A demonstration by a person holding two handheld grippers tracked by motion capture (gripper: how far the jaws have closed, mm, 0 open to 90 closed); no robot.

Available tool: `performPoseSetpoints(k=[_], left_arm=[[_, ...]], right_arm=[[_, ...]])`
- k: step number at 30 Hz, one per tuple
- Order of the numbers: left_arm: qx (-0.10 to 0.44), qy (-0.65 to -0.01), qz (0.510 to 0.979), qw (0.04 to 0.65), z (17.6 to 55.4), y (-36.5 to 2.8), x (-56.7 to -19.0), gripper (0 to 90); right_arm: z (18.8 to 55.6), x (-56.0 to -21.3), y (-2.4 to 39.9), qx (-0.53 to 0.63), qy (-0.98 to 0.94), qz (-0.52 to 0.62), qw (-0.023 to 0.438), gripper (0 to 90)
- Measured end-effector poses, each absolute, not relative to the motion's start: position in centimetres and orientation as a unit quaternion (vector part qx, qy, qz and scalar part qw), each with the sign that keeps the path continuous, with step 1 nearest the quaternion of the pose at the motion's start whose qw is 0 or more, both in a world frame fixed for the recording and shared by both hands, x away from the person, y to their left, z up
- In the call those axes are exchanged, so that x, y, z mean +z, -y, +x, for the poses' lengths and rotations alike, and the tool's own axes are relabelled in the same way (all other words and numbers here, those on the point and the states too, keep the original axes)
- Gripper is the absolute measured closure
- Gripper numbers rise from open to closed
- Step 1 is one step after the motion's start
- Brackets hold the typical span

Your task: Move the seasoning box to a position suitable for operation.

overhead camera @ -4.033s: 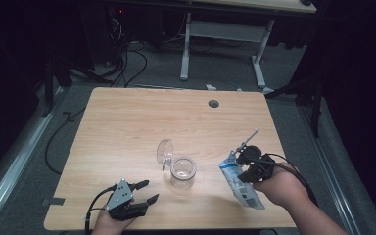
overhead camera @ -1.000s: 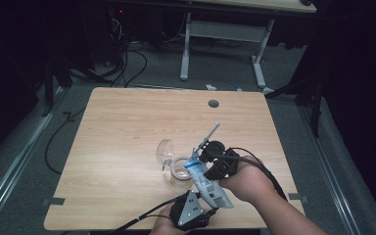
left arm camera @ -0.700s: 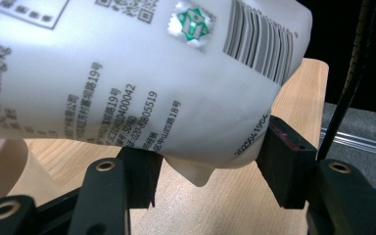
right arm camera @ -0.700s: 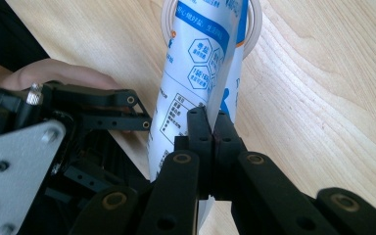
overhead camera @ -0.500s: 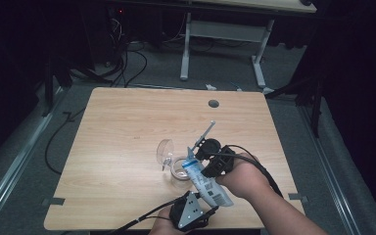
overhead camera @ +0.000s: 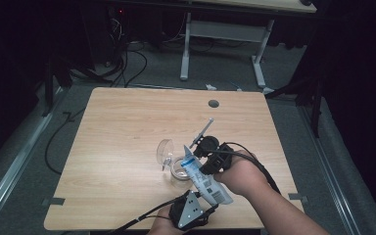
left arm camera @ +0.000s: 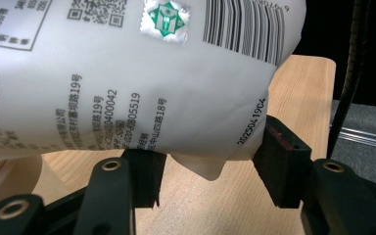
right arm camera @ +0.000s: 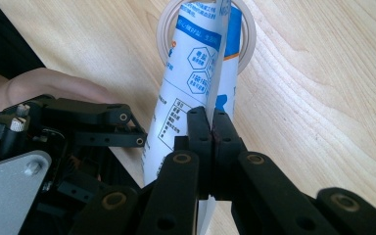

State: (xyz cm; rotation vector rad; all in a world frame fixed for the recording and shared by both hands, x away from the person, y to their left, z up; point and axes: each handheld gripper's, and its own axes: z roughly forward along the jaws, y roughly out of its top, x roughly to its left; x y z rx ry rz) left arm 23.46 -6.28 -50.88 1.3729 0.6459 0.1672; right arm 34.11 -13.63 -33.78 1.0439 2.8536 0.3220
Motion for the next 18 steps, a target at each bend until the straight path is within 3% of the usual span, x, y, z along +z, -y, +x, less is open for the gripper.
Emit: performPoseSetpoints(k=[18], left_arm=[[0.069, -0.312, 0.613, 0.722, 24.0, 6.4, -50.36, 51.2]], right_arm=[[34.59, -33.94, 13.25, 0.11, -0.926, 0.357, 0.053, 89.2]])
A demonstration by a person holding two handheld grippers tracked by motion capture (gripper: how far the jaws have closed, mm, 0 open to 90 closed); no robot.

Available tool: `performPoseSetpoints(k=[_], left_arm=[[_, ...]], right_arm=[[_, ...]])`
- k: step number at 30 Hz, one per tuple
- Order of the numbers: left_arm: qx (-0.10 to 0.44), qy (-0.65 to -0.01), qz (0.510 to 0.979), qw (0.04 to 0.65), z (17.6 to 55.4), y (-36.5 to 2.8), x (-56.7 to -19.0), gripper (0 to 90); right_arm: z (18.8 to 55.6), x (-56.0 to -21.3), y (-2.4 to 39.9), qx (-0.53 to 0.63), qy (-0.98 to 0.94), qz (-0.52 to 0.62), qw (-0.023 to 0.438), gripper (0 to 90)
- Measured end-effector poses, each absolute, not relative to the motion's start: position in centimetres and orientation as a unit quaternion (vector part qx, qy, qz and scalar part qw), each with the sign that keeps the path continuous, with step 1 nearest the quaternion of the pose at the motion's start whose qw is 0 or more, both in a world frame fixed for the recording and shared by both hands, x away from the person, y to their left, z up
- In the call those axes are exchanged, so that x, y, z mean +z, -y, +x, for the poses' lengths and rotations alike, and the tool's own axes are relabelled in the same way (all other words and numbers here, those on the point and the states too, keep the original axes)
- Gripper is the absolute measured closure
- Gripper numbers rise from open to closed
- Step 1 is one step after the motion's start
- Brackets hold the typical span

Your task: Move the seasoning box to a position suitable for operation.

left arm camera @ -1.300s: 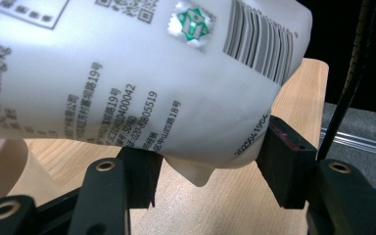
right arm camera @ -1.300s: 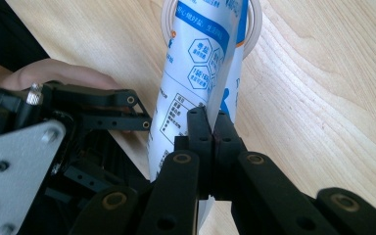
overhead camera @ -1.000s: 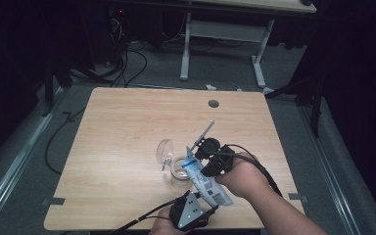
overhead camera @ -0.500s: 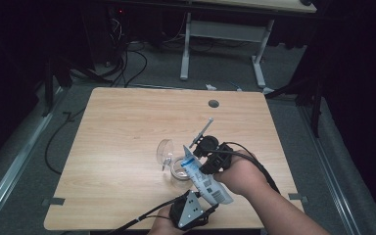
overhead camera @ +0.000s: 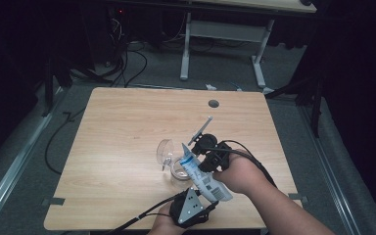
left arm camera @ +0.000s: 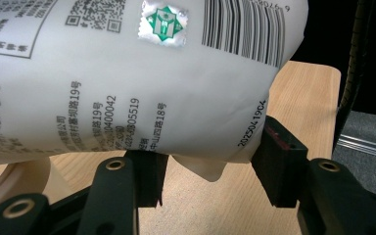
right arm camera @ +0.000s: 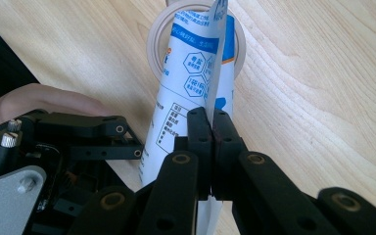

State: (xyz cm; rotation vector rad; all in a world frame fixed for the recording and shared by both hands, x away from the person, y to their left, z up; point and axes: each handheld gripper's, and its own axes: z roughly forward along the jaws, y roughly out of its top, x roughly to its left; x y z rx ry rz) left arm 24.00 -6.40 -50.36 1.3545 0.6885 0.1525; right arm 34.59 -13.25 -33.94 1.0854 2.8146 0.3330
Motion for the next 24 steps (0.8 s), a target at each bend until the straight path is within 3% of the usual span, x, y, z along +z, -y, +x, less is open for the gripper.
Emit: performPoseSetpoints(k=[24], left_arm=[[0.058, -0.318, 0.608, 0.725, 24.13, 6.5, -50.02, 50.6]], right_arm=[[34.86, -33.94, 12.85, 0.101, -0.933, 0.341, 0.059, 89.7]])
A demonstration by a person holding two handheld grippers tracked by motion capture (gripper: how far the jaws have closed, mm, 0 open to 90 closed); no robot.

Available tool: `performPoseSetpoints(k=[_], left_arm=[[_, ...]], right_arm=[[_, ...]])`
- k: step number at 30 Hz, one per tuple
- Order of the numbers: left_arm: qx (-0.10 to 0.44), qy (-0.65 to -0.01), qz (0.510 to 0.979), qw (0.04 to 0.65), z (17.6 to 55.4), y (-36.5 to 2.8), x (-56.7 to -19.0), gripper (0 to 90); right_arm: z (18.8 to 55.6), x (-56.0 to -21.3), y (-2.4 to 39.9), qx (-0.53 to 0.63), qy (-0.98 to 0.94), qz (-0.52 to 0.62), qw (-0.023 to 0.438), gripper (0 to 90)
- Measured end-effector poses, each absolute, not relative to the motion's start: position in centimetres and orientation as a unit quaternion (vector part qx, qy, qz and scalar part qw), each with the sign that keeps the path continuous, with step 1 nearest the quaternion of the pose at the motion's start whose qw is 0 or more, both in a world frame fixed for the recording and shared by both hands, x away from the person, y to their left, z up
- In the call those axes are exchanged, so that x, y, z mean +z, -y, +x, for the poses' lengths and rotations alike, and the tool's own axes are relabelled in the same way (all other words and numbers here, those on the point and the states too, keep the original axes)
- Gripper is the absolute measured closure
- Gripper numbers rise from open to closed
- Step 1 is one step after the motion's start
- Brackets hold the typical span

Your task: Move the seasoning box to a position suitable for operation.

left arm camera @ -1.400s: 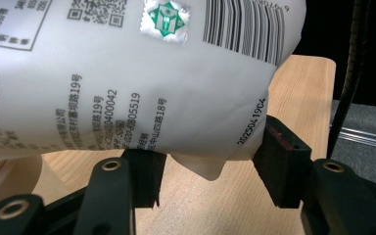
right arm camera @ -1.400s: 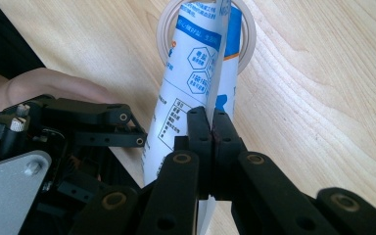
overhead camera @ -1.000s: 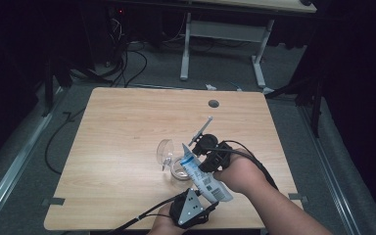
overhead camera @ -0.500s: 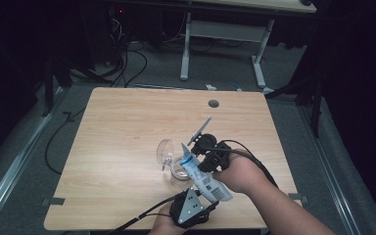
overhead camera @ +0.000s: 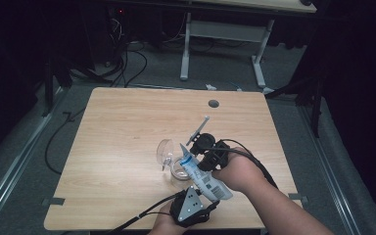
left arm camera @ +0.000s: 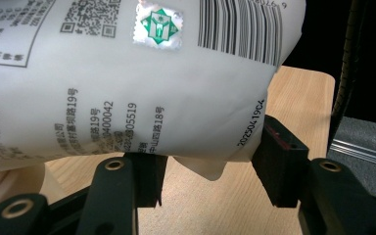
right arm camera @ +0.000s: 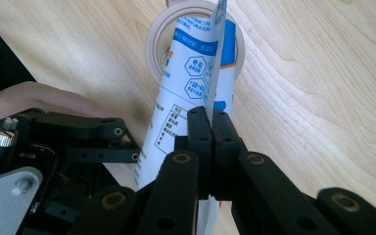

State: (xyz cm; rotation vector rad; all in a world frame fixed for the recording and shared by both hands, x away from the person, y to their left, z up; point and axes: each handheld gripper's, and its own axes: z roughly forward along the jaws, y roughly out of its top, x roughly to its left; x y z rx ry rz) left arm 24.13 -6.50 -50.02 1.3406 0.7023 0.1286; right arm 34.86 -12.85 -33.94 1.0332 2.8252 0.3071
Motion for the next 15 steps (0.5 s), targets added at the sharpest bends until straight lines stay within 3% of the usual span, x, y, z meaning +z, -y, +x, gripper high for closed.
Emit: performPoseSetpoints(k=[15], left_arm=[[0.058, -0.317, 0.606, 0.727, 24.17, 6.43, -49.82, 50.6]], right_arm=[[35.18, -33.81, 12.61, 0.097, -0.935, 0.338, 0.052, 89.7]])
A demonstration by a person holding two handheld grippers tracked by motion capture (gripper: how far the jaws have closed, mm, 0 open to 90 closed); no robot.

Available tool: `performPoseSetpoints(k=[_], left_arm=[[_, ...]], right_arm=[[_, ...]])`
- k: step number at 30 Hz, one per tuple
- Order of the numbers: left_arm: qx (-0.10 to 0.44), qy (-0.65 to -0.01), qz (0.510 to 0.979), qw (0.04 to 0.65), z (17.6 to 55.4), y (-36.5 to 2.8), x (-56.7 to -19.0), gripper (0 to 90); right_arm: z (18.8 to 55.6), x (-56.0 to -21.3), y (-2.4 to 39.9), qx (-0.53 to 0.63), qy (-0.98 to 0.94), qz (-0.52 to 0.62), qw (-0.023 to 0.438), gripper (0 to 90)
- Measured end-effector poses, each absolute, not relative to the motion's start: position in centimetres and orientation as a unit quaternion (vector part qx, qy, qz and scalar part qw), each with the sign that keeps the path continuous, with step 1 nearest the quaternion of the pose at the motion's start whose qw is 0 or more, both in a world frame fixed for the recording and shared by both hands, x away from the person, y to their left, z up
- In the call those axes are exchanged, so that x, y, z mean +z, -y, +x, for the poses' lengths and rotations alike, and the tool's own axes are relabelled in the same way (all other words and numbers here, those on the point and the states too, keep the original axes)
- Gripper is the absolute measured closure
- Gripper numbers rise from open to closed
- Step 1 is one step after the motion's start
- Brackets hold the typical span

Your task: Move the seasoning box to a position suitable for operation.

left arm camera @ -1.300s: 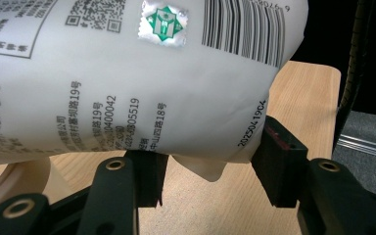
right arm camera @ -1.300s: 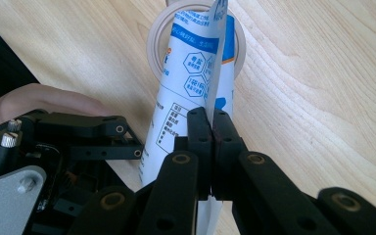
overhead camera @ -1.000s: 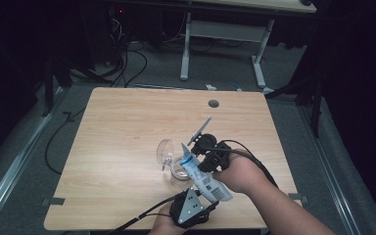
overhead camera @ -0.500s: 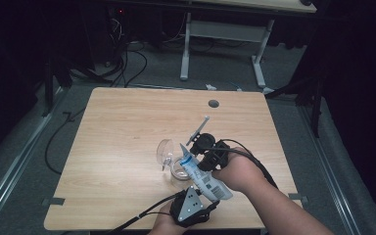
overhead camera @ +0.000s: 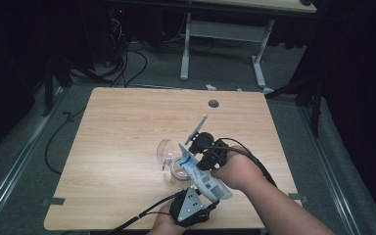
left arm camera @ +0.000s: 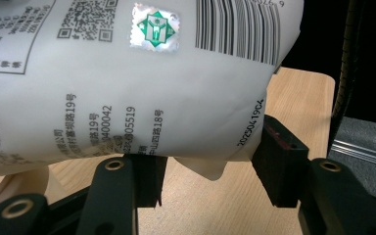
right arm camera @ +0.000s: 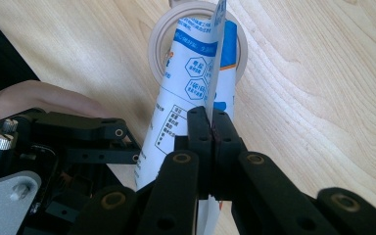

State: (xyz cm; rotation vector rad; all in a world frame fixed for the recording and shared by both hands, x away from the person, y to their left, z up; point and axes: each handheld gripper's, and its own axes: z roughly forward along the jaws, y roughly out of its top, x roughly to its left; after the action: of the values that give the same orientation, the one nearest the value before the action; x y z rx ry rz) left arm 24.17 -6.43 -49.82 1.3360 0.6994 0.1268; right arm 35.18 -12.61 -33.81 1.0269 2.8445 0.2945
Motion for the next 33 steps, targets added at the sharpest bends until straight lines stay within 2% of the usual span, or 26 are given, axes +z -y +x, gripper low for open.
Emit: performPoseSetpoints(k=[33], left_arm=[[0.059, -0.32, 0.6, 0.731, 24.05, 6.62, -49.62, 50.8]], right_arm=[[35.56, -33.85, 12.51, 0.093, -0.938, 0.332, 0.042, 89.7]])
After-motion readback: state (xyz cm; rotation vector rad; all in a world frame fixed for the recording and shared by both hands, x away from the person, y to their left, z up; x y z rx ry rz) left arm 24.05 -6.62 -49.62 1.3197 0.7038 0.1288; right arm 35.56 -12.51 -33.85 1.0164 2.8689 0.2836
